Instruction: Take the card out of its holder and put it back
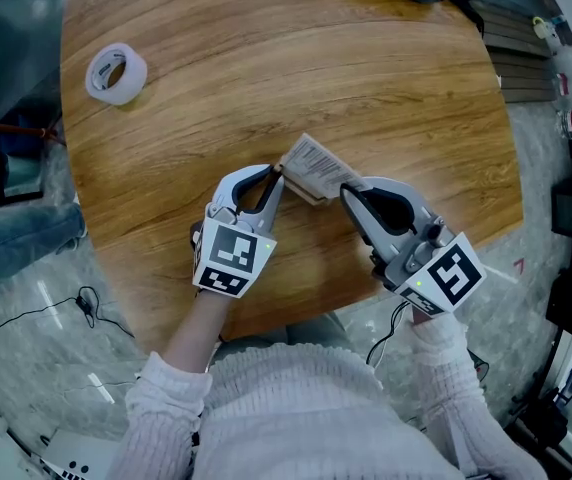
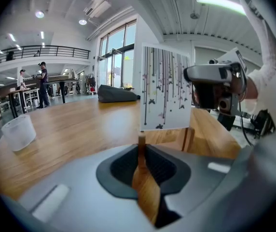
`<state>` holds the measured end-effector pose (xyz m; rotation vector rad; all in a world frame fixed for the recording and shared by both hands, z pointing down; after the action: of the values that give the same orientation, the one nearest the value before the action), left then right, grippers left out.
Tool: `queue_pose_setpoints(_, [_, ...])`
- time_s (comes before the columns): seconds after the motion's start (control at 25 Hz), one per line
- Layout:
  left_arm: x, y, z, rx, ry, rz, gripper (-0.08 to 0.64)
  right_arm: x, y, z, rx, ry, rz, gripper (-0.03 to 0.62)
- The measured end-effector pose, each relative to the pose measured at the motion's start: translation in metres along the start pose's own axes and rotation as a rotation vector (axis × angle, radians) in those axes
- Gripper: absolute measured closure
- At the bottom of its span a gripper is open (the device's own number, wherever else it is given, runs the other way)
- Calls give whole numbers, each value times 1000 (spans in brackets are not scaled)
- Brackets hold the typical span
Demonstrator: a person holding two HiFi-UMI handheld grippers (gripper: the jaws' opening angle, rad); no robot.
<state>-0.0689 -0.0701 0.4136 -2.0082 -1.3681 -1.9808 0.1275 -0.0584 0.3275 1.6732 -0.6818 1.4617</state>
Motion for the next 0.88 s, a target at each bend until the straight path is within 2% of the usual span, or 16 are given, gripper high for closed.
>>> queue_pose_setpoints(0.44, [1, 1, 1, 0, -12, 4, 511, 9, 5, -2, -45, -50, -30, 580])
queue_pose_setpoints(0.88, [2, 0, 1, 11, 5, 14, 511, 22, 8, -6, -39, -27, -57, 580])
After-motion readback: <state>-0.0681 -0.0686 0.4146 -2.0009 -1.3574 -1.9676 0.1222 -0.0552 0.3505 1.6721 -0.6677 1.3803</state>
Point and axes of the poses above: the fingertips, and each gripper's own axes: y forward along the fingers, z to its right, x out of its underside, the point moved 9 cm from there along -y, backward along the fingers, and after that the axes turned 13 degrees about -y, right-handed, at the moved point
